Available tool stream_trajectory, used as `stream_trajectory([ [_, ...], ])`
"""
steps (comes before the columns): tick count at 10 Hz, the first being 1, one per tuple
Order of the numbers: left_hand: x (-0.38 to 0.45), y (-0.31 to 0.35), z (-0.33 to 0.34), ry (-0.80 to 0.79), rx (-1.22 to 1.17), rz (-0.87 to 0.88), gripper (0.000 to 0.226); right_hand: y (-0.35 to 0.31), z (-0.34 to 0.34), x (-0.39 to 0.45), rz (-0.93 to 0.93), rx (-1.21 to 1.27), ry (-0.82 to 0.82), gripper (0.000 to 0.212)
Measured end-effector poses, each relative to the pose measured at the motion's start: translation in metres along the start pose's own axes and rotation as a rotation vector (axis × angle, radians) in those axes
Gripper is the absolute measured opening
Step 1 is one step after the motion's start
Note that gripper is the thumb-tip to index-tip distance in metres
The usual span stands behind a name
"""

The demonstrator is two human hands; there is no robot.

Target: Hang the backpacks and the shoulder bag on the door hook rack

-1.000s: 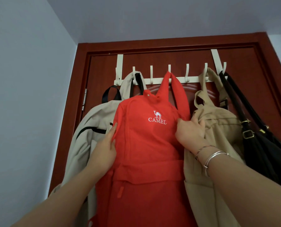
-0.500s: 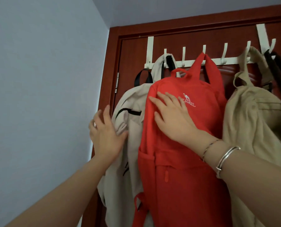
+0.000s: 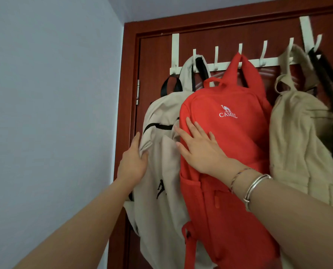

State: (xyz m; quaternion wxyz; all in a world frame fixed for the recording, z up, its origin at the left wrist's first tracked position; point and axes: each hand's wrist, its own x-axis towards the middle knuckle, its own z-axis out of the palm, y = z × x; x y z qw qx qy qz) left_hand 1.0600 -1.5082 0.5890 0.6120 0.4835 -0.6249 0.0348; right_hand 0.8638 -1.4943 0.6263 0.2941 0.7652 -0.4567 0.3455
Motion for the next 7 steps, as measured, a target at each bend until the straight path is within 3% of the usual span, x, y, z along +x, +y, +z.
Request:
stream_trajectory([
  [2,-0.075,0.046,-0.026,-0.032,0.039,-0.083,0.075,0.012,-0.061,-0.089,0.013,0.017,-0.026,0.055],
  [4,-0.219,0.142,-0.026,-0.074,0.105,-0.062,0.046,0.064,-0.153,-0.242,0.07,0.034,-0.003,0.054],
  [6,-0.342,0.252,-0.009,-0.165,0.032,-0.106,0.017,0.101,-0.237,-0.374,0.165,0.061,-0.09,0.047],
  [7,-0.378,0.292,-0.008,-0.27,-0.115,-0.182,0.016,0.11,-0.268,-0.409,0.203,0.18,-0.125,0.041],
])
